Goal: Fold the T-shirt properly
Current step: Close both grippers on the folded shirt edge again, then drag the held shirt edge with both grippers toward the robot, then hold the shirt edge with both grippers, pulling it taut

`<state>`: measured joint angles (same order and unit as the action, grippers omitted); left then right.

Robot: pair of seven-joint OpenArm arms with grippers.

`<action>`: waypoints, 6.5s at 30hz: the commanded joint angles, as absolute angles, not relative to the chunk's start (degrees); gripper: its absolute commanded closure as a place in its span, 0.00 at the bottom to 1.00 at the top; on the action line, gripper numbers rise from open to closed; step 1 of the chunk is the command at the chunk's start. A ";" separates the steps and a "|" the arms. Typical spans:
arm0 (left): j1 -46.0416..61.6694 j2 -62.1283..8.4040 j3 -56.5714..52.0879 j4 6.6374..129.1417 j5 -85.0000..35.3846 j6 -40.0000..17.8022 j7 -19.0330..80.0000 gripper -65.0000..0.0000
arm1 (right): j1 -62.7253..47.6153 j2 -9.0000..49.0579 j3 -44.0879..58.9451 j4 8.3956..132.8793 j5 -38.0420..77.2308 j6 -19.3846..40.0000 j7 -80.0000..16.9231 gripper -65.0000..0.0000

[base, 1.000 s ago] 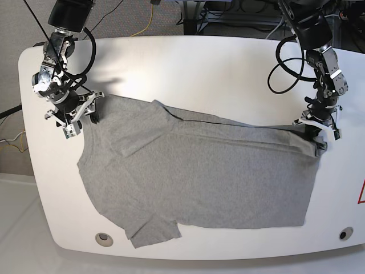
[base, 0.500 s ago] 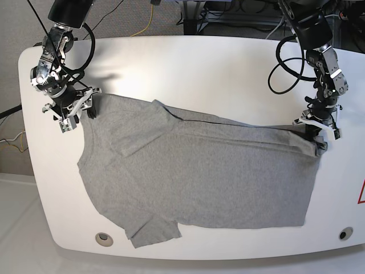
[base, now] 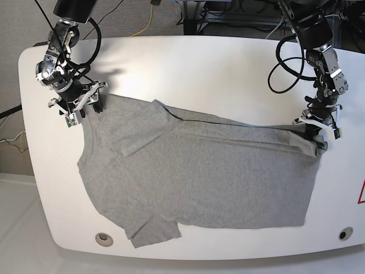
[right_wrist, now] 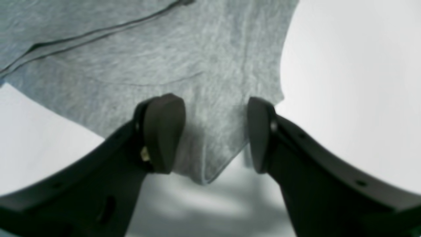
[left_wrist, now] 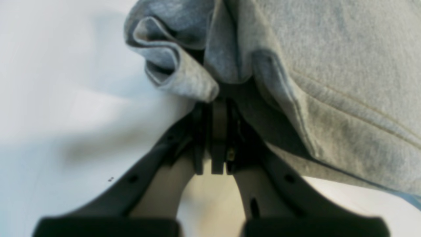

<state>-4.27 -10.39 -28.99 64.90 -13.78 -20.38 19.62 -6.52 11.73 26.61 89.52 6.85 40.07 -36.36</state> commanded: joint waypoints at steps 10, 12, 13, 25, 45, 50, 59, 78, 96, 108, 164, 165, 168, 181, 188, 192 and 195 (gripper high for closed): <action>-5.14 -11.38 -29.23 65.71 -14.02 -20.44 18.24 0.98 | -7.52 12.53 26.95 89.80 7.69 40.00 -34.95 0.51; -5.14 -11.38 -29.23 65.71 -14.02 -20.44 18.24 0.98 | -7.43 12.53 26.95 89.63 7.69 40.00 -34.95 0.51; -5.14 -11.38 -29.23 65.71 -14.02 -20.44 18.24 0.98 | -7.43 12.53 26.95 89.63 7.69 40.00 -34.95 0.51; -4.18 -11.38 -29.23 65.80 -14.20 -20.44 18.33 0.98 | -7.60 11.30 26.95 89.54 7.43 40.00 -34.77 0.51; -4.00 -11.47 -29.32 65.98 -14.29 -20.62 18.33 0.98 | -7.96 11.03 26.68 83.47 7.60 40.00 -30.02 0.57; -4.00 -11.47 -29.32 65.98 -14.29 -20.62 18.33 0.98 | -7.96 11.03 26.86 83.65 7.34 40.00 -30.02 0.87; -4.00 -11.47 -29.32 65.98 -14.29 -20.62 18.33 0.98 | -9.19 11.47 26.68 83.91 7.60 40.00 -30.02 1.00; 0.57 -7.52 -29.14 70.81 -14.02 -20.44 18.51 0.98 | -8.92 12.88 26.68 83.74 7.52 40.00 -30.02 1.00; 10.68 -1.45 -28.97 79.69 -13.93 -20.44 18.59 0.98 | -9.54 13.23 26.95 83.47 7.16 40.00 -27.38 1.00; 15.96 0.40 -28.97 84.18 -13.93 -20.44 18.59 0.98 | -10.68 15.25 29.32 83.47 7.25 40.00 -27.21 1.00; 33.36 -1.89 -29.32 88.48 -13.93 -20.53 18.59 0.98 | -18.24 17.80 37.58 79.87 7.16 40.00 -27.03 1.00; 33.54 -2.24 -29.32 88.48 -13.93 -20.62 18.59 0.98 | -18.33 17.80 37.67 79.87 7.16 40.00 -27.03 1.00; 34.07 -3.65 -29.32 88.40 -13.93 -20.62 18.59 0.98 | -18.51 17.89 37.76 79.96 7.08 40.00 -27.03 1.00; 34.59 -4.79 -29.41 88.22 -13.93 -20.53 18.59 0.98 | -20.53 18.59 37.76 79.96 7.16 40.00 -27.03 1.00; 35.65 -4.62 -29.32 88.48 -13.93 -20.53 18.59 0.98 | -22.02 18.15 37.76 80.22 7.34 40.00 -27.03 1.00; 36.70 -4.53 -29.14 88.22 -13.93 -20.53 18.59 0.98 | -22.11 17.27 37.76 80.22 7.08 40.00 -27.03 1.00; 37.32 -4.53 -29.14 88.22 -13.93 -20.62 18.59 0.98 | -22.20 17.01 37.76 80.22 7.08 40.00 -27.03 1.00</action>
<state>34.96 -4.47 -29.08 89.36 -18.31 -23.00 10.28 -21.04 16.82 37.87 80.58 11.20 40.51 -20.99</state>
